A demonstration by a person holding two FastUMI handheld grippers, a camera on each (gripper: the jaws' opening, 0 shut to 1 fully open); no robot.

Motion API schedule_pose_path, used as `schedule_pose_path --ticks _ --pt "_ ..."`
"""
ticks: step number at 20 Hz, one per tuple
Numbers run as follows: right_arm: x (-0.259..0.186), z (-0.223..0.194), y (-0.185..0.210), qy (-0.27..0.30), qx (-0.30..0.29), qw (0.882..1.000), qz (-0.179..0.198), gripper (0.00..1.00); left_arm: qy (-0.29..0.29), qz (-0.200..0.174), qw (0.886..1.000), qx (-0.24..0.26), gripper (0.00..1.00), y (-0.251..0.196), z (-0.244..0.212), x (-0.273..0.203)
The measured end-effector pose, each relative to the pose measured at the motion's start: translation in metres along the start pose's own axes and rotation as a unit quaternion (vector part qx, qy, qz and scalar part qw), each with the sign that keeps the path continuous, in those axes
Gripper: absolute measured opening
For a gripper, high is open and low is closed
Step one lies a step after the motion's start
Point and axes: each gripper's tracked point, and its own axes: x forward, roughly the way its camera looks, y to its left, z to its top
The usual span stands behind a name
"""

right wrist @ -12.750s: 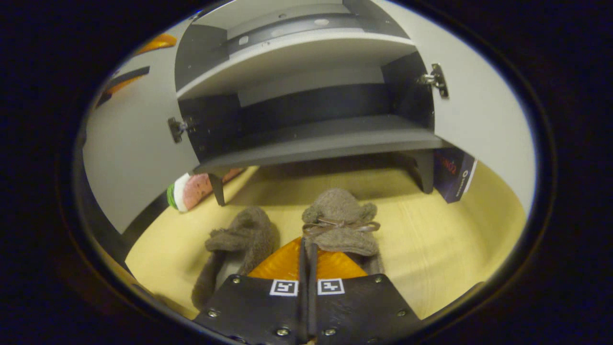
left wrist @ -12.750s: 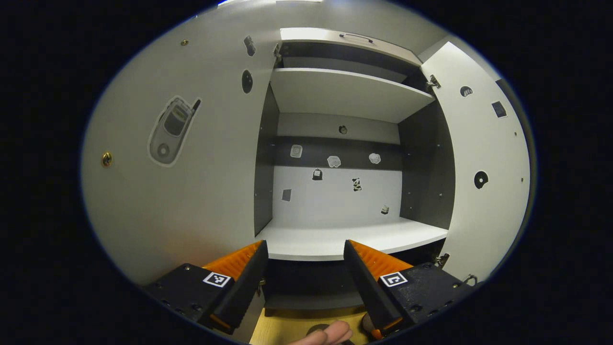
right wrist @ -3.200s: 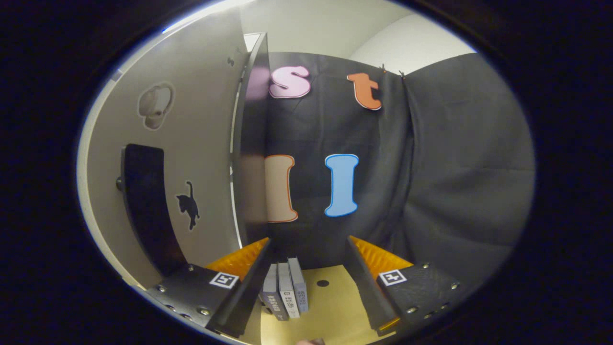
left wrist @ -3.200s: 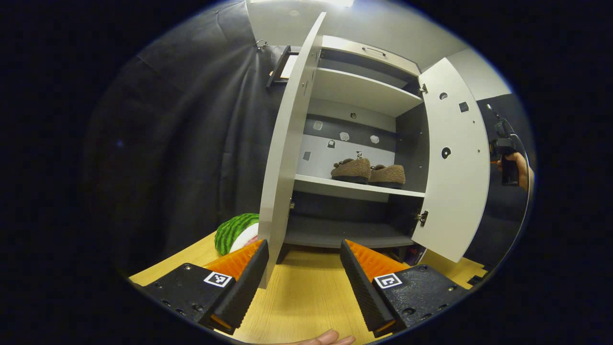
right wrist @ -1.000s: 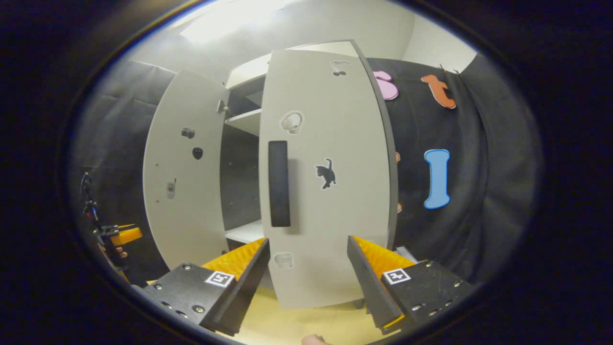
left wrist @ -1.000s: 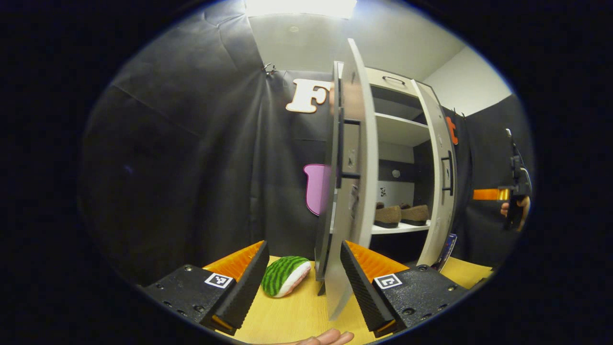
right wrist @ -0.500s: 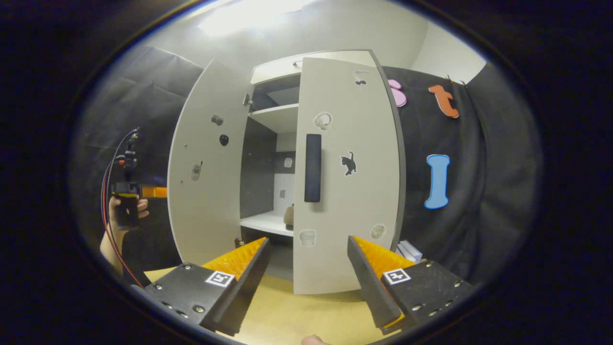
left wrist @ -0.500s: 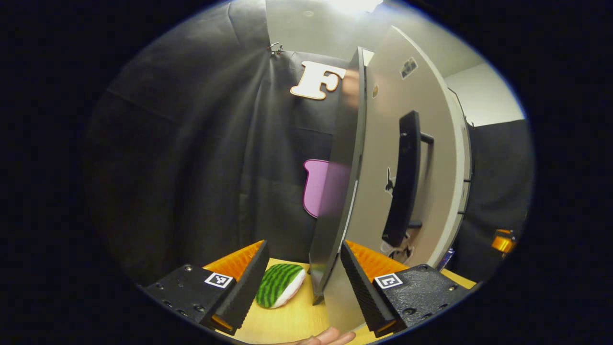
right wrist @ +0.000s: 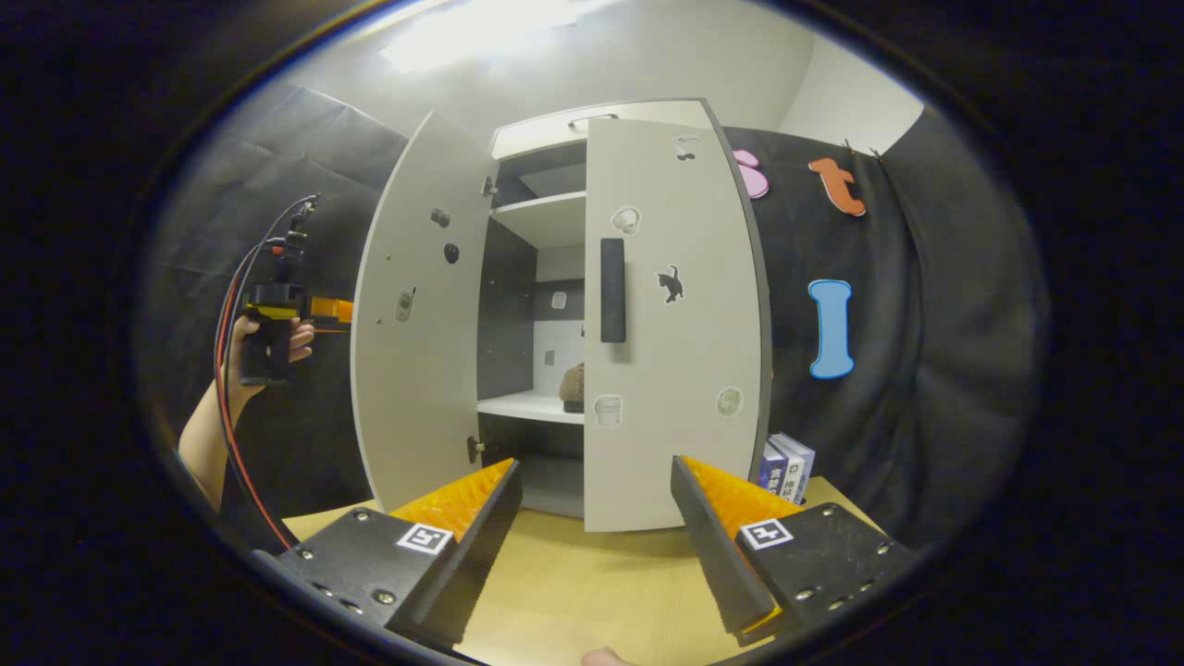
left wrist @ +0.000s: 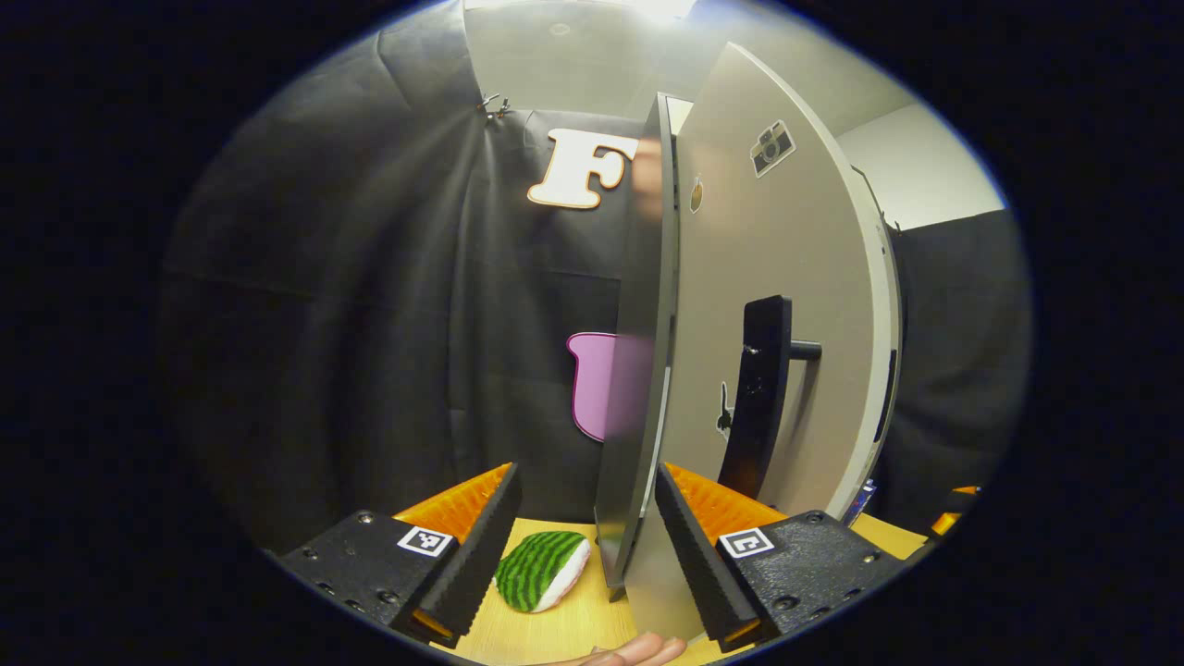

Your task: Grab one shoe with the right hand and put it into the shoe cabinet, grab the other shoe with the left hand and put it into the shoe cabinet; then close the right door with the right hand and the left door with the left hand.

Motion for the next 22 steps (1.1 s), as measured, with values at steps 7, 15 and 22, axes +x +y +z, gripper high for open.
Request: schedule_pose_path --ticks 7,15,22 --pt "-0.015 -0.005 0.001 -0.004 0.006 1.0 -0.006 0.97 0.013 -0.026 1.0 -0.011 0.84 -0.029 -0.003 0.003" --pt "-0.01 -0.015 -0.012 0.005 0.014 1.0 -0.022 0.97 0.012 -0.035 0.999 -0.026 0.84 -0.065 -0.002 0.019" --pt "-0.013 -0.015 -0.025 0.001 0.018 0.999 -0.033 0.97 0.018 -0.047 0.999 -0.012 0.84 -0.095 -0.005 0.024"
